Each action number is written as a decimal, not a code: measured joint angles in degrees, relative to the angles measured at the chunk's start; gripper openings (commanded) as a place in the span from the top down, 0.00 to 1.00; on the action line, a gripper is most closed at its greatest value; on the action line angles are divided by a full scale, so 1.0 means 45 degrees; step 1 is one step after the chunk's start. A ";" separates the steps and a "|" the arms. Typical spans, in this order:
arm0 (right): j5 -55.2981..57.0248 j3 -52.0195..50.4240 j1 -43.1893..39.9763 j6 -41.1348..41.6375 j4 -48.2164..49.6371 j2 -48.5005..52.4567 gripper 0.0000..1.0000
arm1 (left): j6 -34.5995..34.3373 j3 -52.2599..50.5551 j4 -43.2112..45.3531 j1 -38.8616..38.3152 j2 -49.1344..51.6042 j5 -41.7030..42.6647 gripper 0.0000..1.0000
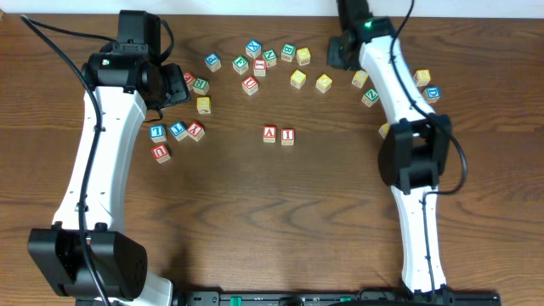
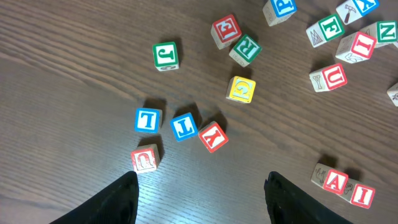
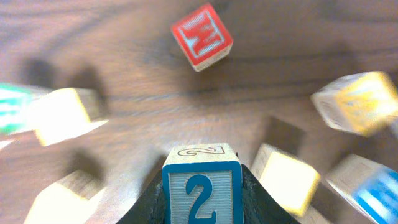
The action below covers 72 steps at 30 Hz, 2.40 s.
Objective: Spell out AI2
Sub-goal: 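Carry the blue 2 block and set it right of the I block, then open the right gripper and lift away from the 2 block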
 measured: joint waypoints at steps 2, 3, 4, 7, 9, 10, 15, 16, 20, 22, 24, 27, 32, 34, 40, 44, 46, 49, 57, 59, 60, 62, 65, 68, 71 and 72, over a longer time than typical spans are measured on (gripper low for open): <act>-0.0364 0.0000 0.0000 -0.0238 -0.0486 -0.0758 0.80 | 0.0000 0.0000 0.0005 0.0000 0.0000 0.0000 0.36; -0.0607 0.0000 0.0005 -0.0364 -0.0816 -0.1190 0.81 | 0.0000 0.0000 0.0005 0.0000 0.0000 0.0000 0.36; -0.0801 0.0005 0.0015 -0.0442 -0.1107 -0.1491 0.83 | 0.0000 0.0000 0.0005 0.0000 0.0000 0.0000 0.36; -0.1297 0.0053 0.0078 -0.0646 -0.2409 -0.2453 0.85 | 0.0000 0.0000 0.0029 0.0000 0.0000 0.0000 0.36; -0.1486 0.0126 0.0185 -0.0704 -0.3327 -0.2827 0.85 | 0.0000 0.0000 0.0073 0.0000 0.0005 0.0005 0.36; -0.1545 0.0146 0.0257 -0.0738 -0.3779 -0.2890 0.84 | 0.0000 0.0000 0.0087 0.0000 0.0000 0.0000 0.36; -0.1758 0.0146 0.0928 -0.0869 -0.5377 -0.2516 0.79 | 0.0000 0.0000 0.0199 0.0000 0.0000 0.0005 0.36; -0.1768 0.0146 0.1103 -0.0879 -0.5591 -0.2317 0.79 | 0.0000 0.0000 0.0248 0.0000 0.0000 0.0005 0.36; -0.1807 0.0126 0.1783 -0.0889 -0.6135 -0.1302 0.81 | 0.0000 0.0005 0.0291 0.0000 0.0000 0.0005 0.36; -0.1812 0.0092 0.2103 -0.0899 -0.6319 -0.0699 0.83 | 0.0000 0.0000 0.0291 0.0000 0.0000 0.0005 0.36; -0.1851 0.0068 0.2399 -0.0908 -0.6426 -0.0068 0.83 | 0.0000 0.0000 0.0291 0.0000 0.0000 0.0005 0.36; -0.1860 0.0019 0.2769 -0.0908 -0.6504 0.0714 0.83 | 0.0000 0.0000 0.0291 0.0000 0.0005 0.0005 0.36; -0.1914 -0.0005 0.3089 -0.0913 -0.6698 0.1282 0.86 | 0.0000 0.0000 0.0301 0.0000 0.0005 0.0000 0.36; -0.1938 -0.0005 0.3094 -0.0913 -0.6698 0.1287 0.86 | 0.0000 0.0000 0.0296 0.0000 0.0005 0.0005 0.36; -0.1943 -0.0005 0.3094 -0.0913 -0.6980 0.1287 0.75 | 0.0000 0.0000 0.0296 0.0000 0.0005 0.0005 0.36; -0.1943 -0.0005 0.3094 -0.0918 -0.7252 0.1287 0.69 | 0.0000 0.0000 0.0296 0.0000 0.0005 0.0005 0.36; -0.1948 -0.0005 0.3094 -0.0918 -0.7320 0.1287 0.65 | 0.0000 0.0000 0.0296 0.0000 0.0005 0.0005 0.36; -0.1943 -0.0005 0.3094 -0.0918 -0.7446 0.1287 0.65 | 0.0000 0.0000 0.0296 0.0000 0.0005 0.0005 0.36; -0.1943 -0.0005 0.3089 -0.0933 -0.7553 0.1287 0.66 | 0.0000 0.0000 0.0296 0.0000 0.0005 0.0005 0.36; -0.1943 0.0019 0.3060 -0.0967 -0.7635 0.1287 0.66 | 0.0000 0.0000 0.0296 0.0000 0.0005 0.0005 0.36; -0.1943 0.0034 0.3045 -0.0971 -0.7669 0.1287 0.66 | 0.0000 0.0000 0.0296 0.0000 0.0005 0.0005 0.36; -0.1948 0.0121 0.2992 -0.1049 -0.7747 0.1287 0.65 | 0.0000 0.0000 0.0296 0.0000 0.0005 0.0005 0.36; -0.1957 0.0238 0.2827 -0.1209 -0.7776 0.1195 0.65 | 0.0000 0.0000 0.0296 0.0000 0.0005 0.0005 0.36; -0.1977 0.0243 0.2671 -0.1428 -0.7747 0.0806 0.63 | 0.0000 0.0000 0.0296 0.0000 0.0005 0.0005 0.36; -0.1987 0.0238 0.2545 -0.1598 -0.7737 -0.0058 0.63 | 0.0000 0.0000 0.0291 0.0000 0.0005 0.0005 0.36; -0.1996 0.0238 0.2516 -0.1632 -0.7732 -0.0437 0.62 | 0.0000 0.0000 0.0282 0.0000 0.0005 0.0005 0.36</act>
